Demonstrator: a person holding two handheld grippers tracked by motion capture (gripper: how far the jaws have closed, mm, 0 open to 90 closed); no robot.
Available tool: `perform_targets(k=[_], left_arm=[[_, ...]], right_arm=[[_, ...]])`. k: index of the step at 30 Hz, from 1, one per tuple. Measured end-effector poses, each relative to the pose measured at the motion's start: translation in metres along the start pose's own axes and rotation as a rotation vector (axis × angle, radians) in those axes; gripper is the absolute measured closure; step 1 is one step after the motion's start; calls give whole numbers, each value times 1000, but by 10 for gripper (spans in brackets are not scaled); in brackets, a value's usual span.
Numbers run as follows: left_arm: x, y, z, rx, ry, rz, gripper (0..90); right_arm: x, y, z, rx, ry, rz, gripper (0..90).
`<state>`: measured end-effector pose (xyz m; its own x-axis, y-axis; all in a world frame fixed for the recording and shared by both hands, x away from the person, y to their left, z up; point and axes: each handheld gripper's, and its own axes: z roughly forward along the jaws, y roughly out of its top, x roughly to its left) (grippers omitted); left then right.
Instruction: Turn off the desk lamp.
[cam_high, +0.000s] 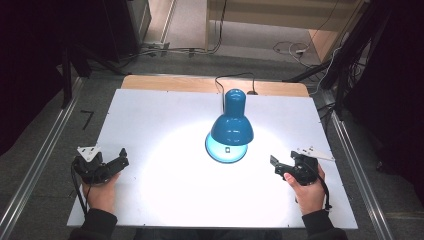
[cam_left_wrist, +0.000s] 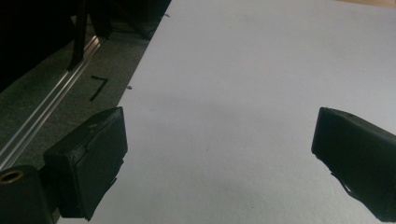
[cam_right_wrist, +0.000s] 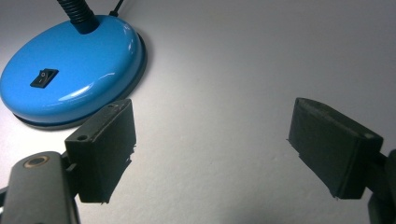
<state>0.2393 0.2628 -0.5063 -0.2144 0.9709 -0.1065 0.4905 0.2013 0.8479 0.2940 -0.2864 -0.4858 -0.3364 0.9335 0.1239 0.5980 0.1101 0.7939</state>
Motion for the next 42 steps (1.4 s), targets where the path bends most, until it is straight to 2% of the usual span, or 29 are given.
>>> perform_targets(k=[16,31,42], left_arm=[[-2,0,0,-3,-2,3,42],[-2,0,1,0,-6,8,42],[-2,0,0,-1,-7,9,42]], right_arm=[[19,6,11,-3,44,-16,165],[41,10,23,12,78,-70,205],[64,13,32,1,132,-112,307]])
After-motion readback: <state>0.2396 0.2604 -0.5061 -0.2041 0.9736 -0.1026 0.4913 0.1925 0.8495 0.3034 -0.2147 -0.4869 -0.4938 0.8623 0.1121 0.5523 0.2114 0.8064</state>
